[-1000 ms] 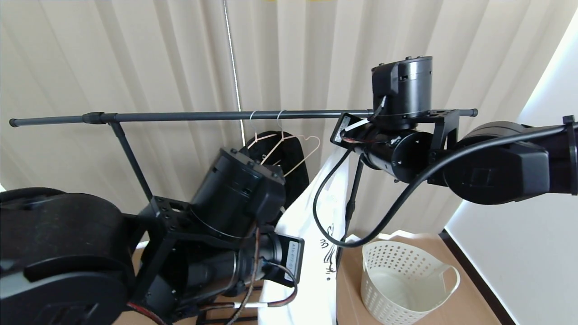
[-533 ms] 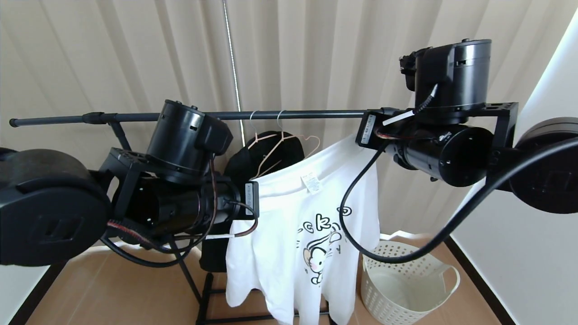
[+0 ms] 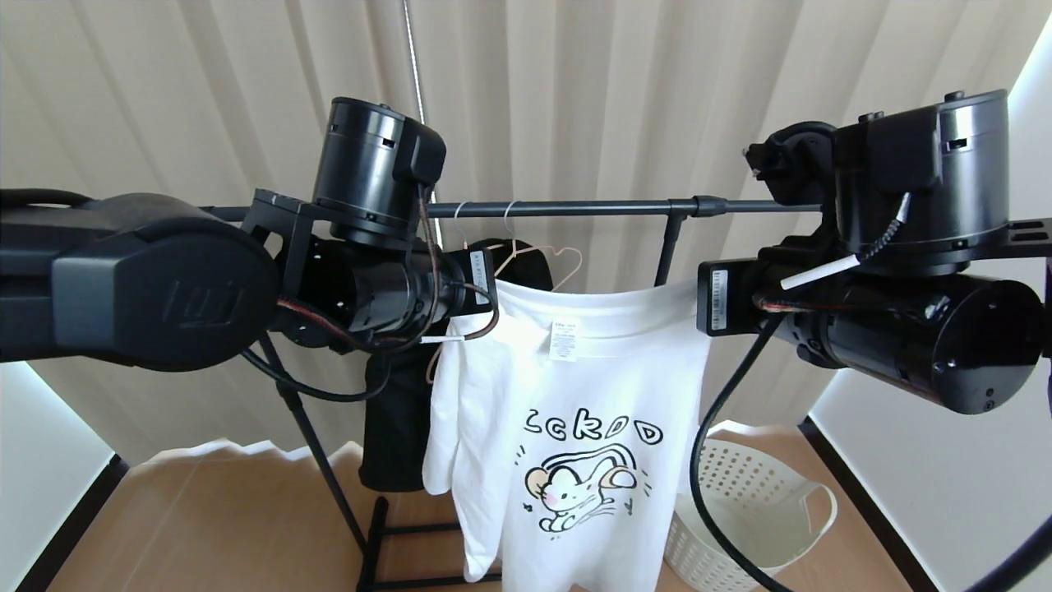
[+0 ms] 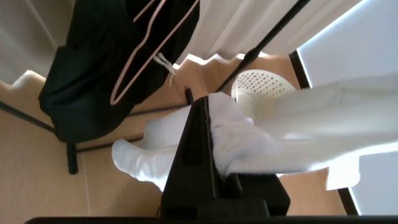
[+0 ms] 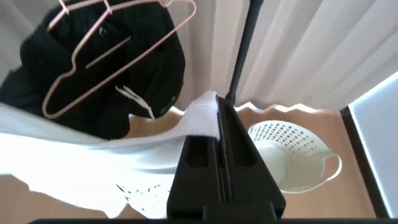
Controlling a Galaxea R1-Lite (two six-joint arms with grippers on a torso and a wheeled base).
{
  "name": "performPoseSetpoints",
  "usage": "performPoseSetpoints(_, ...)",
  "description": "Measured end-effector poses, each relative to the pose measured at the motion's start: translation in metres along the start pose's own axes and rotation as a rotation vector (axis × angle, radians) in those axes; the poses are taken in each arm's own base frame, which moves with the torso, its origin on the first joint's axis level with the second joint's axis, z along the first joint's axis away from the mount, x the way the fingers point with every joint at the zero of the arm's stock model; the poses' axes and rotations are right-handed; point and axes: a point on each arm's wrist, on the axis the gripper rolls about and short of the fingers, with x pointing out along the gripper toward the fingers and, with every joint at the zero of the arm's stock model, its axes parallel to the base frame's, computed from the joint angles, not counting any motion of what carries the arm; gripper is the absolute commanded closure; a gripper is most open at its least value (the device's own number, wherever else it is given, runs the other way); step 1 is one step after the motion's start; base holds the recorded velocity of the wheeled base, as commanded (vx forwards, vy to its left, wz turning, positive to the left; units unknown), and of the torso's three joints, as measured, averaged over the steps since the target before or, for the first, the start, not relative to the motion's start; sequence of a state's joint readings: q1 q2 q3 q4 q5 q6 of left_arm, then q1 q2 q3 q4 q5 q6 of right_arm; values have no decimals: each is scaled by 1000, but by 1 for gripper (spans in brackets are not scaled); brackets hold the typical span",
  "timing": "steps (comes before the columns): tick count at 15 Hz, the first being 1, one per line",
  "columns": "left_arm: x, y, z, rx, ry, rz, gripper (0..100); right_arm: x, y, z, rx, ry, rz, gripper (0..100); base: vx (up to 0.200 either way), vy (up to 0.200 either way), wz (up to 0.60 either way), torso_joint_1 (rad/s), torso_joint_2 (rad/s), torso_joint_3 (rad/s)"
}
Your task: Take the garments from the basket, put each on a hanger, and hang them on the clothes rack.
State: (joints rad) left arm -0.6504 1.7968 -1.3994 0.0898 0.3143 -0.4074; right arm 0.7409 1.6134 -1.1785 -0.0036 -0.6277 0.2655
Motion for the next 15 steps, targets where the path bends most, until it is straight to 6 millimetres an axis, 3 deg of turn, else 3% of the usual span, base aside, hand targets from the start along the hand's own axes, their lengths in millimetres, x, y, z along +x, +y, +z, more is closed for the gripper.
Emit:
performPoseSetpoints(2, 4, -4, 4, -3, -16, 1, 100, -2, -1, -3, -15, 18, -2, 100, 0, 0, 0, 0, 0, 0)
performPoseSetpoints(3, 5, -6, 7, -5, -24, -4, 100, -2, -1, -4, -20, 22, -2, 0, 0, 0, 0, 0, 0, 0)
performPoseSetpoints(6, -3, -19, 15, 2, -31, -33, 100, -3, -4, -16, -133, 74, -8, 0, 0, 0, 0, 0, 0, 0)
performPoseSetpoints(9, -12, -36, 20, 9, -52, -87, 100, -6, -12, -40, -327, 145, 41, 0, 0, 0, 0, 0, 0, 0)
performPoseSetpoints(12, -15, -43, 19, 16, -53, -108, 100, -12, -20, -59, -456, 219, 264, 0, 0, 0, 0, 0, 0, 0)
performPoseSetpoints(15, -16, -43, 20, 14, -62, -96, 100, -11, -28, -64, -460, 211, 461, 0, 0, 0, 0, 0, 0, 0)
